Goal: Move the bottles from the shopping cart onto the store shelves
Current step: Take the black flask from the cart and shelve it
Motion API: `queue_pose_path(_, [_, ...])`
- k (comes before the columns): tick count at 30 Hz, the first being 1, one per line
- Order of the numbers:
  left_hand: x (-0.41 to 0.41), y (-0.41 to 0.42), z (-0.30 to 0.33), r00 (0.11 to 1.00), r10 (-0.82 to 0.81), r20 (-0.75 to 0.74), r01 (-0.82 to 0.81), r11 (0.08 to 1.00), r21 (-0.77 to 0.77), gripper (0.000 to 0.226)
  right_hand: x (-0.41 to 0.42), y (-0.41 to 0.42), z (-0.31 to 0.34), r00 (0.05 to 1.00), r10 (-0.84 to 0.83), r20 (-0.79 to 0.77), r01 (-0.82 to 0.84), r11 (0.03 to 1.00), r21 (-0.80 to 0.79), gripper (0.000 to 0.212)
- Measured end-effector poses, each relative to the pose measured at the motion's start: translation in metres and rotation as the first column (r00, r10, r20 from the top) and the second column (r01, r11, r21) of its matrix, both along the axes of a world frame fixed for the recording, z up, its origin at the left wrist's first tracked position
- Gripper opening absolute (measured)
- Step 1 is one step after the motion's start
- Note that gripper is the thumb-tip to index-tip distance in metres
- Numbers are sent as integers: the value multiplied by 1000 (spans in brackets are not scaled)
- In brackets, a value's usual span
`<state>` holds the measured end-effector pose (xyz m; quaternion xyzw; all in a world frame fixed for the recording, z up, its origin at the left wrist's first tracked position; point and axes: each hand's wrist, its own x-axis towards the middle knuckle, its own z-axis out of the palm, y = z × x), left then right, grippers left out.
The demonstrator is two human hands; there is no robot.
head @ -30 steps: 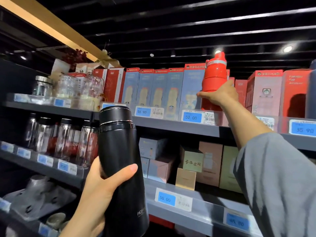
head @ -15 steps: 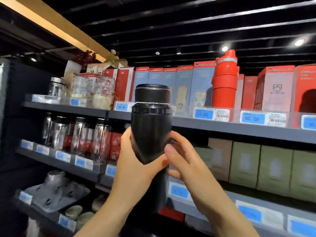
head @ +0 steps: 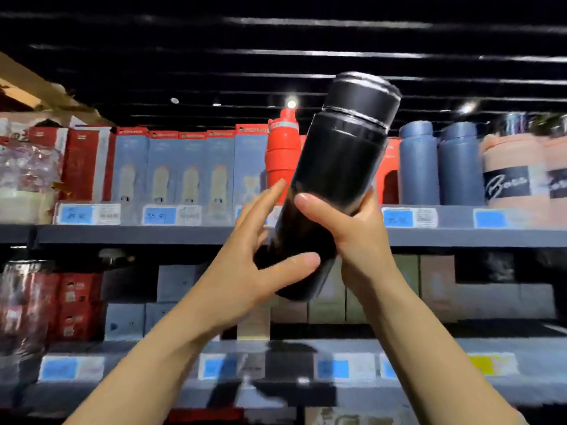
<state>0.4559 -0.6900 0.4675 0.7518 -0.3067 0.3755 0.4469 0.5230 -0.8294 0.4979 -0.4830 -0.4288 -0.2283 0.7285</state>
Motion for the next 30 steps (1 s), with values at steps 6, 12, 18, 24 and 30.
queue_pose_path(6, [61,40,14,707,685,179,-705,703,94,74,32,-40,92,986,-165,-24,166,962,216,66])
queue_pose_path(12, [115,66,-13,397,876,272,-899,313,305,84,85,-51,134,897,-437,-65,440,867,236,69])
queue_pose_path(18, [122,74,-19,344,859,380,-926,242,290,75,149,-44,125,782,-616,-92,618,786,-5,86])
queue_pose_path(24, [128,79,-22,290,857,425,-948,198,249,75,164,-39,122,678,-732,-61,711,675,-197,64])
queue_pose_path(30, [134,80,-24,269,849,454,-957,184,223,77,189,-35,106,631,-773,-65,659,579,-480,93])
